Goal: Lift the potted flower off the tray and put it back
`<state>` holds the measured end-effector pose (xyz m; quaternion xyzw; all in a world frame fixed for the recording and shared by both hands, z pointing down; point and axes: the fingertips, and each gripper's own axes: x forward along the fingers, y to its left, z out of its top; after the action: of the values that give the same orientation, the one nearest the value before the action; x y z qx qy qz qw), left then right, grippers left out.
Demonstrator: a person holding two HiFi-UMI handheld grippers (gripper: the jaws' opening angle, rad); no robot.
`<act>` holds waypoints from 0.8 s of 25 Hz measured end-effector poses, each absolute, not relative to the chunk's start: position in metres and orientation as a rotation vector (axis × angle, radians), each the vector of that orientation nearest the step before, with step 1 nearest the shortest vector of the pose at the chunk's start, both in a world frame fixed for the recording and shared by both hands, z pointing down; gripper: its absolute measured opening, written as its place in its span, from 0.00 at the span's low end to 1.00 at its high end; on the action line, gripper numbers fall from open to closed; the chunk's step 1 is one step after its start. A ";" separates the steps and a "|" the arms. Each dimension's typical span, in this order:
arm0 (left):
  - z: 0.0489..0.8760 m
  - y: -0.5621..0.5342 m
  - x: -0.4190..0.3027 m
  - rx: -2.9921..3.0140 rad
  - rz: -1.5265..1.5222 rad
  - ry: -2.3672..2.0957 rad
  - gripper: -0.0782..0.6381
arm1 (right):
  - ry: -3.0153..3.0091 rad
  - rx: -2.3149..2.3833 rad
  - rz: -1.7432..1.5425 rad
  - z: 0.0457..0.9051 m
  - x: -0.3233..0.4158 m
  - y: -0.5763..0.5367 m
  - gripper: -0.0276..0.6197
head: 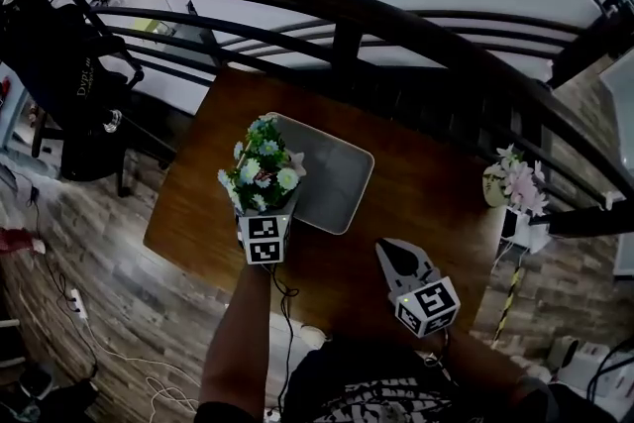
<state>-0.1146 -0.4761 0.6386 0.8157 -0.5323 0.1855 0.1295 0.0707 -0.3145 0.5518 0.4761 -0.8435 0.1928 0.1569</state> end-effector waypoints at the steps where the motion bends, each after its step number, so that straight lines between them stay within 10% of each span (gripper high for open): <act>1: 0.643 -0.480 -0.109 2.373 0.546 -1.537 0.78 | -2.410 1.374 0.556 0.552 0.075 -0.317 0.04; 20: 0.696 -0.509 -0.088 2.289 0.686 -1.474 0.78 | -2.339 1.465 0.675 0.578 0.105 -0.321 0.04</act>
<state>-0.0884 -0.5092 0.6957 0.8039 -0.5177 0.2410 0.1661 0.1055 -0.3215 0.5776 0.5098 -0.8140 0.2349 0.1495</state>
